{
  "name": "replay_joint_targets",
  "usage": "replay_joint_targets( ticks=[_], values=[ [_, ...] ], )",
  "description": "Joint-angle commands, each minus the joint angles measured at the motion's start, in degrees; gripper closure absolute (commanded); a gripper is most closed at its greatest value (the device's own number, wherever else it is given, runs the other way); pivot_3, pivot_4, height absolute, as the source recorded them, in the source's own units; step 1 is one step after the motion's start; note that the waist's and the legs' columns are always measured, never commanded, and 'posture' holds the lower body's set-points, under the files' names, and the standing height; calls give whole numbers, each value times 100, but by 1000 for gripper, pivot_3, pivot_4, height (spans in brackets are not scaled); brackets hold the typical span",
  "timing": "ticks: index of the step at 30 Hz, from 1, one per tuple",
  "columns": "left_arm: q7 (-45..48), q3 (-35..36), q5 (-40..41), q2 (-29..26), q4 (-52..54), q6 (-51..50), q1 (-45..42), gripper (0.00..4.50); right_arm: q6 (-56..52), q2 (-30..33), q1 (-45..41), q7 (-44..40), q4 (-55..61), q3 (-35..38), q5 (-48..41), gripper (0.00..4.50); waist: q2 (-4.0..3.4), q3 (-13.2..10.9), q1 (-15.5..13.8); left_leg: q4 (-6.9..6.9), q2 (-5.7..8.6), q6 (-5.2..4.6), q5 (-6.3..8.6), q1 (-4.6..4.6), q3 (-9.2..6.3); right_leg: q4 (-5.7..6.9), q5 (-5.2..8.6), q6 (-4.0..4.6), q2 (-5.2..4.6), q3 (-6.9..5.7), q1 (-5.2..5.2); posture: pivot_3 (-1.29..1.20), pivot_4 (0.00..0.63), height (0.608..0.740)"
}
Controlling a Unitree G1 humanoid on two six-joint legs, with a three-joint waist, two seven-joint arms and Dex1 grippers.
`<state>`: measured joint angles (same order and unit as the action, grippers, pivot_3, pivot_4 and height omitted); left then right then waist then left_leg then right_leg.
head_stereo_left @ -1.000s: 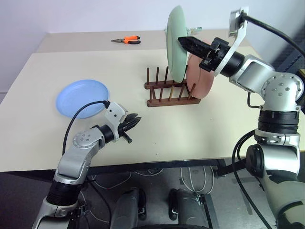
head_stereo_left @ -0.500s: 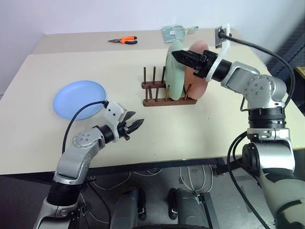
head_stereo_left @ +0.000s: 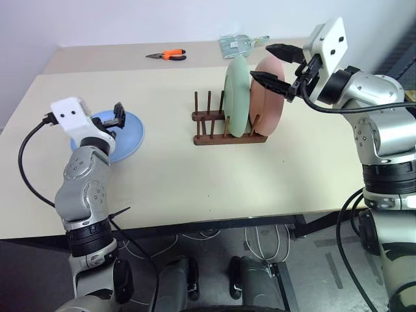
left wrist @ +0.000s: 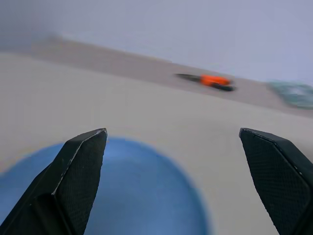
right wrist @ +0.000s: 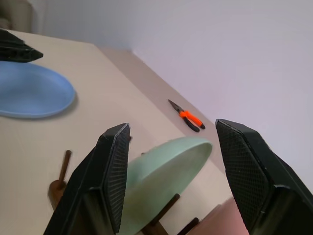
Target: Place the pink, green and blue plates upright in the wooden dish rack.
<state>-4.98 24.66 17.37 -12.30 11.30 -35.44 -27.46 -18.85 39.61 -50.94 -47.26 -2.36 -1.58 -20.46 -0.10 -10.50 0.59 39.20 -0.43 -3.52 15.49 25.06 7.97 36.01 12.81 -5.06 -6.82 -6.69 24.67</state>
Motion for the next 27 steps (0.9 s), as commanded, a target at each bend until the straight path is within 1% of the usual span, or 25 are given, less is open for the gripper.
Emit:
replay_joint_targets(
  ticks=[1, 2, 3, 6, 9, 11, 13, 15, 16, 17, 18, 21, 24, 27],
  values=[
    [-1177, 729, -232, 53, -258, -236, -200, 0, -142, 103, 76, -390, 588, 75, -207, 803, 1, 0, -1, 2, 0, 0, 0, 0, -1, 0, 0, 0, 0, -1, -2, 0, 150, 740],
    [-1393, 817, -256, 65, -275, -470, -241, 0, -187, 54, 150, -426, 820, 17, -233, 361, 2, -1, 1, 2, 0, 0, 0, 0, -1, 0, 0, 0, 0, -1, -2, 0, 150, 740],
    [-1514, 845, -274, 65, -273, -636, -266, 0, -225, 15, 202, -447, 979, -19, -238, 45, 3, -2, 1, 2, 0, -1, 1, 0, -2, 0, 0, 0, -1, 0, -1, 0, 150, 740],
    [-1833, 1019, -140, 218, -289, -1148, -434, 0, -451, -70, 404, -569, 1404, -127, -359, 45, 7, 0, -44, 2, 0, 0, 0, 0, -5, 1, 0, 0, -1, -2, -2, 0, 150, 740],
    [-1936, 1440, 356, 447, -547, -1872, -716, 0, -537, -215, 735, -614, 1882, -365, -384, 45, 22, 8, -111, 5, 1, 0, 1, 0, -8, 0, -2, -3, -2, -3, -7, 0, 150, 740],
    [-1902, 1619, 595, 536, -707, -2005, -837, 0, -491, -277, 890, -599, 2006, -498, -262, 45, 23, 8, -123, 5, 1, 0, 1, -1, -8, 1, -2, -3, -1, -4, -8, 0, 150, 740],
    [-1971, 1823, 760, 615, -769, -1942, -917, 572, -384, -316, 1009, -553, 2012, -614, -82, 0, 24, 7, -125, 5, 2, 0, 1, -1, -8, 1, -2, -3, -1, -4, -8, 0, 150, 740],
    [-2031, 1831, 734, 579, -753, -1950, -917, 1294, -255, -327, 1079, -497, 1951, -704, 123, 0, 24, 7, -119, 5, 2, 2, 0, -3, -8, 0, -2, -3, -1, -4, -8, 0, 150, 740],
    [-2043, 1828, 746, 564, -731, -1942, -923, 1869, -197, -334, 1094, -472, 1905, -747, 230, 0, 25, 7, -119, 5, 3, 2, 0, -4, -8, 0, -2, -3, -1, -4, -8, 0, 150, 740],
    [-2032, 1770, 721, 523, -707, -1905, -926, 2309, -176, -355, 1078, -429, 1821, -795, 340, 0, 25, 7, -118, 5, 3, 2, 0, -4, -8, 0, -2, -3, -1, -4, -8, 0, 150, 740],
    [-1977, 1659, 683, 465, -661, -1837, -923, 2860, -169, -373, 1042, -393, 1734, -846, 448, 0, 25, 7, -117, 5, 3, 3, 0, -4, -8, 0, -2, -3, -1, -4, -8, 0, 150, 740],
    [-1652, 1051, 400, 191, -216, -1357, -893, 4403, -136, -469, 949, -381, 1613, -1051, 684, 0, 39, 0, -114, 5, 3, 5, -1, -4, -8, 0, -2, -3, 1, -5, -8, 0, 150, 740],
    [-1391, 646, 490, 100, 505, -1181, -1007, 4457, 183, -729, 796, -341, 1540, -1376, 1044, 0, 40, -1, -99, 3, 3, 7, -1, -3, -8, 0, -2, -2, 2, -5, -8, 0, 150, 740],
    [-1368, 321, 604, 114, 1158, -1447, -1142, 4457, 789, -1076, 531, -172, 1193, -1729, 1606, 0, 40, -1, -82, 3, 2, 9, -2, -4, -8, 0, -2, -2, 2, -5, -7, 0, 150, 740]
  ],
)
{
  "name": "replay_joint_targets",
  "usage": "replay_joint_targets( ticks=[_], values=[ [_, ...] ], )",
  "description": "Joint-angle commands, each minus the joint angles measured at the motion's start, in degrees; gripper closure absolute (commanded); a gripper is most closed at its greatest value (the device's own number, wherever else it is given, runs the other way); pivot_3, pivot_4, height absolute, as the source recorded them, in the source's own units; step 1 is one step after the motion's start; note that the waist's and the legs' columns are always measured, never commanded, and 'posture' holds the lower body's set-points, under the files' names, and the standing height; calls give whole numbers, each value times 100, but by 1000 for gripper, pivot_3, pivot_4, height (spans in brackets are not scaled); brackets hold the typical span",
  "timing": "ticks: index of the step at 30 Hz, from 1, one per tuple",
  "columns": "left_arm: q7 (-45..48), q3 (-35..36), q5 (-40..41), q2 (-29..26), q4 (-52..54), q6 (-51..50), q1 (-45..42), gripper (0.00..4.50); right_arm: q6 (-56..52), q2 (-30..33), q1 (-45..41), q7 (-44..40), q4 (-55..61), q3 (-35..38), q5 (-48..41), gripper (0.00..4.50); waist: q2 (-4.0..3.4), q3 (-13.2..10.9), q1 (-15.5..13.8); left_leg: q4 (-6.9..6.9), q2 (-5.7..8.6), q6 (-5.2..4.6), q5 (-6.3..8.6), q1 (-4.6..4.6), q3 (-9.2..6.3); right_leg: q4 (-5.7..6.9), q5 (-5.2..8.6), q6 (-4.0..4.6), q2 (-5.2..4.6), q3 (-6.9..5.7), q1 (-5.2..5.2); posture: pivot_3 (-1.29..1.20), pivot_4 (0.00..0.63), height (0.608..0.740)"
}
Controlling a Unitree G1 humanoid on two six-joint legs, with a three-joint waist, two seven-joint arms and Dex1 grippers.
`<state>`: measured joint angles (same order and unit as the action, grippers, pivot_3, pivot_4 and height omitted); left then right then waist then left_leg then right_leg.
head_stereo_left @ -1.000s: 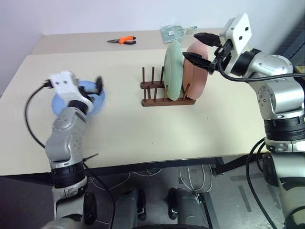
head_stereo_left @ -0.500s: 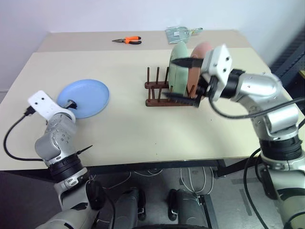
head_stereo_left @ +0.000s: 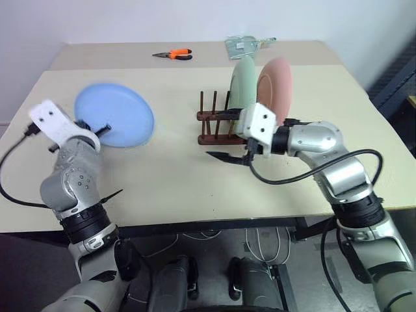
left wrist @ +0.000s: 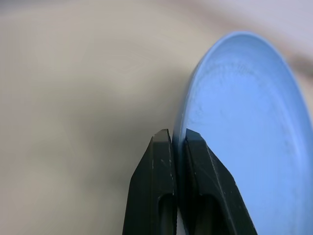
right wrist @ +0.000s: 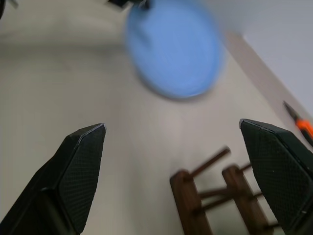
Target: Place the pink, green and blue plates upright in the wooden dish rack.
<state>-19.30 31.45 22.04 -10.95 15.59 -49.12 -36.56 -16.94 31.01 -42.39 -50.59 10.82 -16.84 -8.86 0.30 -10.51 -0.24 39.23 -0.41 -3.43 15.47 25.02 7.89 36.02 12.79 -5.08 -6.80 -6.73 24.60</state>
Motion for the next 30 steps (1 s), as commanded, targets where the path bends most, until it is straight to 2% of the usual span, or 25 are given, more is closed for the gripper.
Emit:
replay_joint_targets(
  ticks=[1, 4, 12, 14, 16, 22, 24, 26, 29, 30],
  values=[
    [10, -447, 182, 38, 941, -258, -283, 4457, 901, -333, -433, 268, -322, -331, 708, 0, 0, 0, 2, 0, 0, 1, -1, -1, 0, 0, 0, 0, 0, 0, 0, 0, 150, 740],
    [-94, -761, 272, 171, 1508, -825, -350, 4457, 1678, -673, -741, 628, -1005, -611, 1356, 0, 0, 0, 24, 0, 1, 2, -1, -2, 0, 1, 0, 0, 0, 1, 0, 0, 150, 740],
    [-436, -663, 597, 823, 2387, -2124, -714, 4457, 3055, -1155, -1145, 1075, -2461, -835, 2142, 0, 1, -1, 116, -4, -1, 8, -7, -3, -5, 2, 1, 1, 6, 1, -2, 0, 150, 740],
    [-417, -611, 642, 911, 2489, -2369, -768, 4500, 3320, -1192, -1217, 1158, -2741, -831, 2268, 558, 0, -1, 123, -5, -2, 10, -8, -3, -5, 2, 1, 1, 8, 1, -2, 0, 150, 740],
    [-382, -527, 696, 1008, 2544, -2536, -800, 4500, 3510, -1223, -1254, 1217, -2907, -814, 2352, 1419, 0, -1, 124, -6, -2, 11, -8, -5, -5, 2, 1, 1, 9, 2, -3, 0, 150, 740],
    [-168, -475, 740, 1139, 2618, -2885, -764, 4500, 3711, -1212, -1193, 1174, -2947, -709, 2415, 4442, 0, -1, 117, -6, -2, 11, -8, -5, -5, 2, 1, 1, 8, 3, -4, 0, 150, 740],
    [-99, -237, 879, 1328, 2620, -2784, -847, 3752, 3663, -1226, -1152, 1162, -2851, -639, 2365, 4500, 0, -1, 116, -6, -2, 11, -8, -6, -6, 2, 1, 1, 9, 3, -4, 0, 150, 740],
    [-198, 317, 1034, 1516, 2515, -2461, -1130, 2968, 3628, -1234, -1135, 1176, -2771, -597, 2352, 4500, 4, -4, 103, -6, -2, 12, -8, -6, -8, 1, 1, 2, 8, 3, -6, 0, 150, 740],
    [-295, 919, 839, 1034, 2225, -1466, -1464, 1450, 3582, -1321, -1084, 1082, -2628, -499, 2074, 4500, 7, -9, 136, -5, -4, 14, -10, -6, -9, -2, 2, 3, 9, 2, -6, 0, 150, 740],
    [-288, 993, 689, 761, 2098, -1237, -1464, 1450, 3565, -1357, -1060, 1031, -2567, -468, 1958, 4500, 6, -9, 160, -8, -4, 15, -10, -9, -9, -1, 2, 4, 11, 3, -4, 0, 150, 740]
  ],
)
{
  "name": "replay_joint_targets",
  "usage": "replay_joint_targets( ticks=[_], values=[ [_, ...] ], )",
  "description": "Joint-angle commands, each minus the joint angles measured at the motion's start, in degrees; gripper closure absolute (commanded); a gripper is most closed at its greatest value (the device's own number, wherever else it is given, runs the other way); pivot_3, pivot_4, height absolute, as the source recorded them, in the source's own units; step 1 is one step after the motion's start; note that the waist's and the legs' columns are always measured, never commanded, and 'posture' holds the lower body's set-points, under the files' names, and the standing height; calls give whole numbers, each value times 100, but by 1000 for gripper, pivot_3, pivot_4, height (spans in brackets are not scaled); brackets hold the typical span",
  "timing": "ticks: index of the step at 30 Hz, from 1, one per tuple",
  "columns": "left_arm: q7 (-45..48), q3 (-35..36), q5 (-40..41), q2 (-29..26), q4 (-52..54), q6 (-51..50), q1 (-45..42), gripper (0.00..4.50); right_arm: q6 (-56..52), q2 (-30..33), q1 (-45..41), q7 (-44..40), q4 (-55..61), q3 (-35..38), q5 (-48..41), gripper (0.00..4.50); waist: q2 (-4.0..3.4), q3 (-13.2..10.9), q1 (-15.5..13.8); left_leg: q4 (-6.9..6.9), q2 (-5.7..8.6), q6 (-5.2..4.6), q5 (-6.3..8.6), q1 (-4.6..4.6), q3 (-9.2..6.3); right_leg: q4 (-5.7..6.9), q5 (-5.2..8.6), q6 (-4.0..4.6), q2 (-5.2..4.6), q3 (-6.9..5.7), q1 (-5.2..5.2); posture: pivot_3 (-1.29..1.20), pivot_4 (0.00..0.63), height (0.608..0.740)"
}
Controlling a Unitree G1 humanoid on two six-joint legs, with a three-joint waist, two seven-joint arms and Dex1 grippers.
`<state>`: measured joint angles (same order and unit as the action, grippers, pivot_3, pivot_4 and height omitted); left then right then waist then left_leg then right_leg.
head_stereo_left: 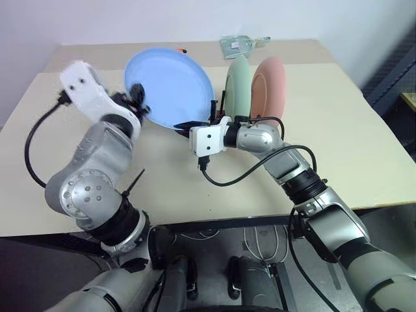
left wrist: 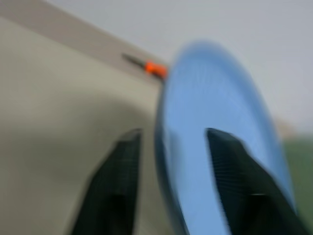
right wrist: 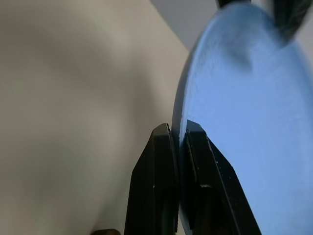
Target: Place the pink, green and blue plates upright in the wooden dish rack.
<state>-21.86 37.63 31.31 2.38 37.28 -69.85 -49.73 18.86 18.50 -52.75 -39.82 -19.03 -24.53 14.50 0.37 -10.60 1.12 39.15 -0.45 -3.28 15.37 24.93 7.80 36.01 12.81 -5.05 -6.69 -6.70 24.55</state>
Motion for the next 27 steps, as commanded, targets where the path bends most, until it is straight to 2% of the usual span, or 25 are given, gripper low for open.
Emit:
replay_joint_targets(
  ticks=[1, 4, 5, 8, 11, 15, 21, 27],
  values=[
    [-21, 431, -375, -848, -215, 1035, -106, 1450, -76, -162, 16, -133, 509, 346, -565, 4500, -3, 0, 41, -10, -1, 4, -2, -6, 3, 2, 0, 0, 2, 2, 0, 0, 150, 740],
    [437, 203, -954, -1943, -697, 1746, 525, 1450, -769, -397, 186, -474, 1105, 590, -1457, 4500, -3, 0, 97, -25, -4, 11, -6, -15, 5, 10, 2, 3, 11, 4, -1, 0, 150, 740],
    [739, -57, -1135, -2292, -833, 1926, 926, 1450, -1121, -477, 226, -524, 1325, 714, -1762, 4500, -4, 0, 114, -27, -5, 12, -7, -16, 5, 12, 1, 4, 13, 4, -1, 0, 150, 740],
    [1606, -999, -1525, -2887, -1048, 2476, 2201, 1450, -2291, -746, 261, -339, 1888, 1192, -2631, 4500, -2, 2, 84, -27, -3, 13, -6, -16, 6, 13, 1, 4, 11, 3, -2, 0, 150, 740],
    [2248, -1697, -1658, -2960, -1077, 2986, 3205, 1450, -3619, -1075, 178, 150, 2360, 1767, -3560, 4500, 1, 5, -16, -24, 1, 33, 6, -16, 4, 12, 1, 6, 0, 3, -4, 0, 150, 740],
    [2969, -2511, -1650, -2778, -990, 3582, 4169, 1450, -5362, -1589, -85, 1278, 2560, 2753, -5005, 4500, 2, 6, -9, -29, 0, 37, 9, -14, 8, 6, 2, 12, -9, 10, 13, 0, 150, 740],
    [3237, -2812, -1636, -2509, -1099, 3868, 4404, 1450, -6450, -1920, -251, 2321, 2263, 3571, -6029, 4500, -1, 7, 2, -57, -6, 56, -2, -7, 19, 12, 1, 38, -13, 18, 44, 0, 150, 740],
    [3286, -2769, -1619, -2382, -1124, 3889, 4375, 1450, -6910, -2000, -282, 2966, 1869, 3890, -6347, 4500, -1, 7, 5, -88, -7, 49, -25, -7, 33, 13, 0, 48, 1, 18, 60, 0, 150, 740]
  ],
)
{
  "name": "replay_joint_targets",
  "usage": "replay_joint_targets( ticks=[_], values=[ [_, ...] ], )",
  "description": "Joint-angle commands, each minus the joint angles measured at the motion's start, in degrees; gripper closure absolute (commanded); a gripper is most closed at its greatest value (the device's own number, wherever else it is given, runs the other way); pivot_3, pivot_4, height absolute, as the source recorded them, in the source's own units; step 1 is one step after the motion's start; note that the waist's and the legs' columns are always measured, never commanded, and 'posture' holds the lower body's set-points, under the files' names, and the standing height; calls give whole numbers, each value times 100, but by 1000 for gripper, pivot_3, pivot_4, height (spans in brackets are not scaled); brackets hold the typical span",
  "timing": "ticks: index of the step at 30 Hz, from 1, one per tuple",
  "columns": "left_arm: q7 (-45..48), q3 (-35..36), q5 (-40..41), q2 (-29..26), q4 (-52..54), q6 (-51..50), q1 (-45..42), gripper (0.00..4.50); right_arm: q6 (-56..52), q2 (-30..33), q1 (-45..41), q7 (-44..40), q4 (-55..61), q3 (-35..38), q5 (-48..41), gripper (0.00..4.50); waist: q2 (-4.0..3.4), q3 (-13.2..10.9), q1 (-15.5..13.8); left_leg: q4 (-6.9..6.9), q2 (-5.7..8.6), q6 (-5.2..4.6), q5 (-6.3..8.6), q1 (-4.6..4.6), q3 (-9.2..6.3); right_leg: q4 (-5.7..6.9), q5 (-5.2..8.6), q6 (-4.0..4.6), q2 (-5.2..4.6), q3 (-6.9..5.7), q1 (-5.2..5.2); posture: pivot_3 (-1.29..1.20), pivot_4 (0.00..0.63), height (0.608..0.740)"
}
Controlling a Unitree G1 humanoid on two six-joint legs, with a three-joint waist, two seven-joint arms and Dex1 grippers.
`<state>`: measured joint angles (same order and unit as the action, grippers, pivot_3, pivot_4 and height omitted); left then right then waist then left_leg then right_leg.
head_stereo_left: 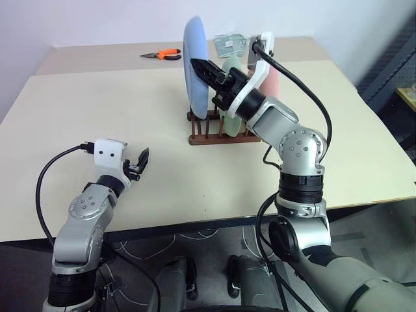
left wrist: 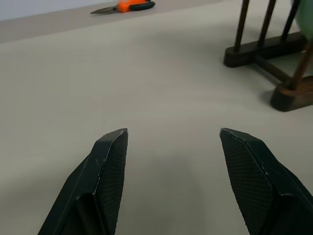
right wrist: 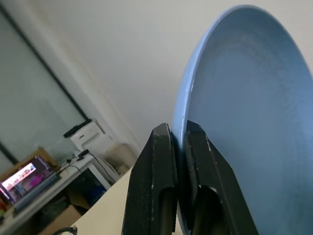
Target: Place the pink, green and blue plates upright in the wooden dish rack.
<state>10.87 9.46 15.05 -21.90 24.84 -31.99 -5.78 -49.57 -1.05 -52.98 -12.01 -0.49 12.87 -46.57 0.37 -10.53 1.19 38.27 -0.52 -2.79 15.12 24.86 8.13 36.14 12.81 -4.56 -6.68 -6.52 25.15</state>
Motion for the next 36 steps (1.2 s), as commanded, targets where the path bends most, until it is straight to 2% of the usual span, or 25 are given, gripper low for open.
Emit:
replay_joint_targets(
  ticks=[1, 4, 7, 8, 12, 14, 17, 20, 26, 29, 32, 36],
  values=[
    [24, 50, 9, 55, 126, 92, -21, 1450, -41, -12, -278, 200, -99, 131, -162, 4500, 0, 0, -2, 0, 0, -1, 0, 0, 1, 0, 0, 0, 1, 0, 0, 0, 150, 740],
    [40, 26, -33, 71, 139, 92, -21, 1450, -15, 92, -366, 92, -413, 17, -10, 4500, 0, 0, -1, 0, 0, -3, -1, 0, 5, 0, 0, 0, 2, 0, -1, 0, 150, 740],
    [25, -24, -63, 113, 176, 72, -26, 1395, 146, 184, -461, -101, -565, -140, 178, 3455, 0, 0, -1, 0, 0, -4, -1, 0, 5, 0, 0, -1, 3, 0, -1, 0, 150, 740],
    [23, -37, -75, 124, 186, 67, -27, 1395, 203, 210, -481, -162, -586, -179, 229, 2974, 0, 0, -1, 0, 0, -4, -1, 0, 5, 0, 0, -1, 3, 0, -1, 0, 150, 740],
    [-8, -93, -89, 235, 272, 36, -11, 1395, 1705, 1241, -252, -1052, -132, -1884, 2224, 1014, 1, 0, -22, 2, 1, -6, -1, 0, 5, -2, 0, -2, 2, -1, -4, 0, 150, 740],
    [-7, -120, -79, 284, 302, 32, -1, 1395, 2532, 1832, -18, -1503, 222, -2566, 3063, 1014, 1, 0, -24, 2, 2, -8, 0, 0, 5, -3, 1, -3, -1, 0, -3, 0, 150, 740],
    [-22, -155, -109, 346, 292, 40, -1, 1395, 3046, 2475, 482, -1987, 928, -2637, 3367, 1014, 3, 1, -29, 2, 0, -8, 0, 0, 5, -4, 2, -4, 0, -1, -4, 0, 150, 740],
    [-23, -165, -150, 363, 203, 74, -20, 1395, 2949, 3169, 1142, -2448, 1684, -2089, 3078, 1014, 5, 0, -57, 4, -1, -8, -1, 0, 4, -6, 2, -4, -1, -3, -8, 0, 150, 740],
    [201, -237, -335, 175, -223, 293, -56, 1395, 2007, 4613, 3018, -3465, 2108, 6, 1749, 1014, 7, 1, -158, 10, -2, -15, 4, -11, -10, -22, 1, -4, -6, -17, -33, 0, 150, 740],
    [360, -208, -391, 23, -495, 453, -90, 1395, 1823, 4696, 3614, -3499, 1710, 606, 1477, 1014, 7, 1, -149, 8, -10, -19, 8, -32, -7, -33, 1, -3, -7, -15, -51, 0, 150, 740],
    [472, -159, -458, -144, -648, 539, -120, 1395, 2207, 4739, 3984, -3613, 1314, 539, 1828, 1014, 6, 1, -138, 6, -13, -20, 9, -40, -7, -32, 0, 0, -7, -12, -55, 0, 150, 740],
    [446, -120, -596, -297, -684, 546, -40, 1395, 2637, 4617, 4012, -3618, 833, 382, 2087, 1014, 5, 2, -153, 6, -13, -21, 9, -39, -6, -32, 0, 0, -8, -11, -55, 0, 150, 740]
  ],
)
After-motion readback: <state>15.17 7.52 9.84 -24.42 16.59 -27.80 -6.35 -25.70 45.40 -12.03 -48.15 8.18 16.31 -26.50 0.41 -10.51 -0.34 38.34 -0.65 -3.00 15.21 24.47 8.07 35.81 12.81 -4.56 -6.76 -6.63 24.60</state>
